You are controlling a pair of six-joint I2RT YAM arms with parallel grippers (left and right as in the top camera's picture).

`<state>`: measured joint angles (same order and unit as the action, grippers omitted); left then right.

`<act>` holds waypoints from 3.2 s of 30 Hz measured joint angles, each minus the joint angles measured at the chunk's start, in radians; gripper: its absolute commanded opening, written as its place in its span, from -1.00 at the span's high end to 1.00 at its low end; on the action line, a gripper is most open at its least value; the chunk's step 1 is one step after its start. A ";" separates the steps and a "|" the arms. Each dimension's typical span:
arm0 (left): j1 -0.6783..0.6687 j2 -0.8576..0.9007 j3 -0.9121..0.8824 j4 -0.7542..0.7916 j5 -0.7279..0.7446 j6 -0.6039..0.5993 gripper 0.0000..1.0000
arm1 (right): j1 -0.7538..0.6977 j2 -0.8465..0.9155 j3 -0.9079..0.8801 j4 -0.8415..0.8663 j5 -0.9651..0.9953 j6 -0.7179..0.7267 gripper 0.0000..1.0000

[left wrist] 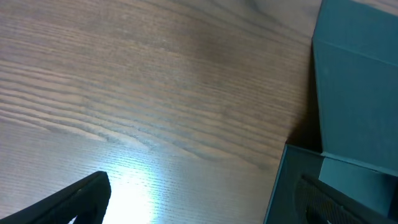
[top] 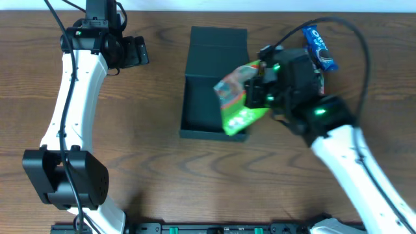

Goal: Pack container
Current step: 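Carry the green bag into the box and release it with the right gripper, then move the right gripper back to the snacks and grasp the blue Oreo pack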

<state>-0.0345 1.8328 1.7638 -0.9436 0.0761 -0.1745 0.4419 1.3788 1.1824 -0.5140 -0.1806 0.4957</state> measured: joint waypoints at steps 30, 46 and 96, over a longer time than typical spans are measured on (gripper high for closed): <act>0.000 0.000 0.000 -0.027 0.000 0.000 -0.90 | 0.184 0.096 -0.234 0.510 0.132 0.318 -0.99; 0.000 0.000 -0.023 -0.041 0.108 0.000 -0.90 | 0.184 0.278 -0.206 0.256 0.121 0.109 0.98; -0.131 0.000 -0.588 0.314 0.521 -0.114 0.88 | 0.129 0.587 0.067 0.028 0.269 -0.042 0.97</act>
<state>-0.1658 1.8328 1.1759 -0.6296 0.5976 -0.2890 0.5713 1.9663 1.2491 -0.4862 0.0879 0.4541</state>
